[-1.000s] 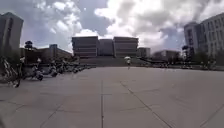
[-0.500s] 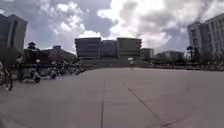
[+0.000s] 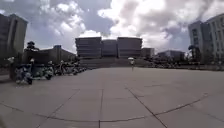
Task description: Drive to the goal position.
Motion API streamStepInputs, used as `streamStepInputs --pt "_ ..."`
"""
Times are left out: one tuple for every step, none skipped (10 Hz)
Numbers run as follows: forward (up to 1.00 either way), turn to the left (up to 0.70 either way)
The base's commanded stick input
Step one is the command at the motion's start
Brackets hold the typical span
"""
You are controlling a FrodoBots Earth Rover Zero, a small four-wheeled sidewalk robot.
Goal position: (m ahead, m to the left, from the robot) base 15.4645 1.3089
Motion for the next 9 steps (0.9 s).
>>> streamStepInputs --pt "1.0 0.0" --pt "1.0 0.0" --pt "1.0 0.0" --pt "1.0 0.0" --pt "1.0 0.0" --pt "1.0 0.0" --pt "1.0 0.0" --pt "1.0 0.0" --pt "1.0 0.0"
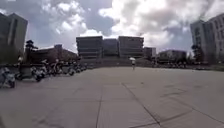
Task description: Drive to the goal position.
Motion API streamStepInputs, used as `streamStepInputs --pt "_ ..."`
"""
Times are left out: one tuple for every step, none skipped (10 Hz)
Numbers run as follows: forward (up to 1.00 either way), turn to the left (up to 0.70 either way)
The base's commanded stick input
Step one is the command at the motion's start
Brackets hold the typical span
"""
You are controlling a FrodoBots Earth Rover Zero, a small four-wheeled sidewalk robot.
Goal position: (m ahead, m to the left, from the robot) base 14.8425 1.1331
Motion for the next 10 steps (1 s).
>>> streamStepInputs --pt "1.0 0.0" --pt "1.0 0.0" --pt "1.0 0.0" --pt "1.0 0.0" --pt "1.0 0.0" --pt "1.0 0.0" --pt "1.0 0.0" --pt "1.0 0.0" --pt "1.0 0.0" --pt "1.0 0.0"
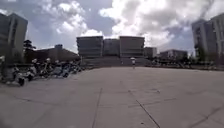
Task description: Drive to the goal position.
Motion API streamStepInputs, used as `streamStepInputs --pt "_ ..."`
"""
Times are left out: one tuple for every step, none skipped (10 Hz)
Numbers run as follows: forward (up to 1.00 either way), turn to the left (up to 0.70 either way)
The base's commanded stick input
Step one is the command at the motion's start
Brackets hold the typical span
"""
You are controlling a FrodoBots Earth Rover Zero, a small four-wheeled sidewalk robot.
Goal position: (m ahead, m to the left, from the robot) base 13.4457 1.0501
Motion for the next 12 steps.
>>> streamStepInputs --pt "1.0 0.0" --pt "1.0 0.0" --pt "1.0 0.0" --pt "1.0 0.0" --pt "1.0 0.0" --pt "1.0 0.0" --pt "1.0 0.0" --pt "1.0 0.0" --pt "1.0 0.0" --pt "1.0 0.0" --pt "1.0 0.0" --pt "1.0 0.0"
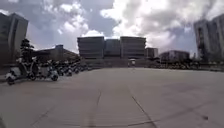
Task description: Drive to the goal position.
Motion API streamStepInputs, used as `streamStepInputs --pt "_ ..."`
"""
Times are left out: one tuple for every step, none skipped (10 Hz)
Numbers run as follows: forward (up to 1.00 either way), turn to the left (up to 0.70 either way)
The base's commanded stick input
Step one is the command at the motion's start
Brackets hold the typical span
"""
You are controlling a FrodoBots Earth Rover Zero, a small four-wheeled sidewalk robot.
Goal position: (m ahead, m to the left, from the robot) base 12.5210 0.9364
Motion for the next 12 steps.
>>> streamStepInputs --pt "1.0 0.0" --pt "1.0 0.0" --pt "1.0 0.0" --pt "1.0 0.0" --pt "1.0 0.0" --pt "1.0 0.0" --pt "1.0 0.0" --pt "1.0 0.0" --pt "1.0 0.0" --pt "1.0 0.0" --pt "1.0 0.0" --pt "1.0 0.0"
